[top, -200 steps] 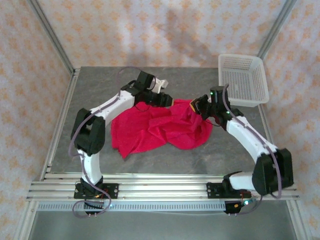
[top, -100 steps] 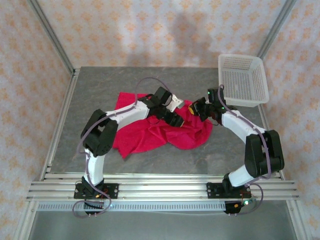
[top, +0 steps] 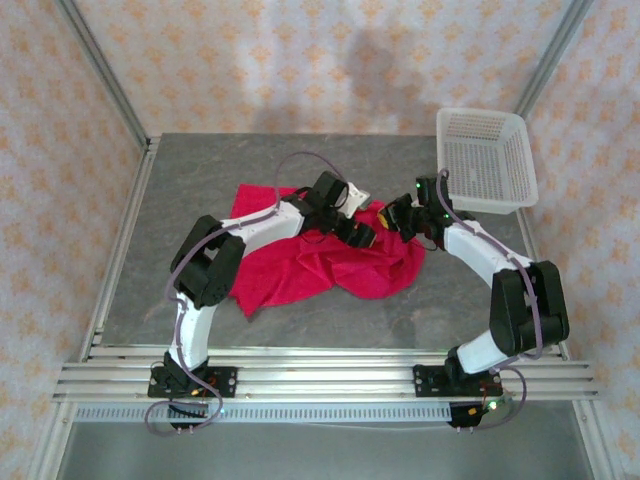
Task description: Fold the inside-out t-shirt
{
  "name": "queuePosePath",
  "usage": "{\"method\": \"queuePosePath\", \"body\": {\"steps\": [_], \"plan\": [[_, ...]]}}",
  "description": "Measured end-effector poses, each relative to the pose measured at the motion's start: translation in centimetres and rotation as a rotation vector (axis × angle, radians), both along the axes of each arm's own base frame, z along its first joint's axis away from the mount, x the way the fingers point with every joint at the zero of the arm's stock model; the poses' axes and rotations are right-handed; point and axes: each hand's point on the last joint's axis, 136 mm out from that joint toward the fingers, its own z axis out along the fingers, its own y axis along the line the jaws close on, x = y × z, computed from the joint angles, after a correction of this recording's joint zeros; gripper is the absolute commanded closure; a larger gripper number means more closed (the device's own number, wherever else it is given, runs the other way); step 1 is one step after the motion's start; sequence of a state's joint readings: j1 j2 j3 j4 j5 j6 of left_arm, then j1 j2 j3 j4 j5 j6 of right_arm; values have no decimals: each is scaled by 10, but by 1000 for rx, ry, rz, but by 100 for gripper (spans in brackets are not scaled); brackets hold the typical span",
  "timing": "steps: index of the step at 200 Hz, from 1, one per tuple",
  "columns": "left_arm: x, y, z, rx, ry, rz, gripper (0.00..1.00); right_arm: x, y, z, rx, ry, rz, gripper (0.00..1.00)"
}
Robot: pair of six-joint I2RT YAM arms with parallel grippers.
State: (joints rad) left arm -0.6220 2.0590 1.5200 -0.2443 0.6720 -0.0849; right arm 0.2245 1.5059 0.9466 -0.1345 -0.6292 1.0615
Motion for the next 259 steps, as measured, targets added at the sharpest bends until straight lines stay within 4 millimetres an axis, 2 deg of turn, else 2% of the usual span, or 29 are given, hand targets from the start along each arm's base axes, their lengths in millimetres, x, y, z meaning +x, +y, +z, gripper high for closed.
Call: {"method": "queuePosePath", "body": {"steps": [14, 47, 53, 63, 88, 117, 137, 164, 187, 199, 218, 245, 259], "plan": [[6, -5, 0, -8, -3, -3, 64, 0, -1, 0, 1, -1, -1, 100], [13, -12, -18, -2, 21, -8, 70, 1, -3, 6, 4, -16, -9, 100], [12, -12, -22, 1, 31, -7, 79, 1, -4, 8, 6, -20, -10, 100], [12, -12, -26, 4, 40, -7, 100, 1, -5, 10, 8, -25, -12, 100], [11, -14, -24, -4, 56, -11, 100, 1, -7, 12, 4, -32, -12, 100], [8, -20, -4, -38, 62, -38, 100, 3, -20, 5, -46, -34, -18, 100], [1, -22, 21, -84, 58, -62, 100, 9, -38, -11, -85, -15, -36, 92], [-5, -24, 70, -201, 37, -85, 100, 12, -73, -42, -167, 66, -62, 68], [-1, -16, 94, -303, 41, -68, 100, 16, -96, -43, -239, 84, -77, 63], [4, -13, 95, -335, 51, -55, 100, 16, -97, -36, -267, 60, -62, 62], [12, -8, 85, -356, 92, -24, 100, 8, -91, -22, -305, 25, -26, 61], [16, -12, 63, -367, 144, -8, 100, -2, -69, 5, -324, -63, 43, 54], [13, -12, 54, -363, 177, -5, 100, -6, -58, 12, -325, -90, 76, 49]]}}
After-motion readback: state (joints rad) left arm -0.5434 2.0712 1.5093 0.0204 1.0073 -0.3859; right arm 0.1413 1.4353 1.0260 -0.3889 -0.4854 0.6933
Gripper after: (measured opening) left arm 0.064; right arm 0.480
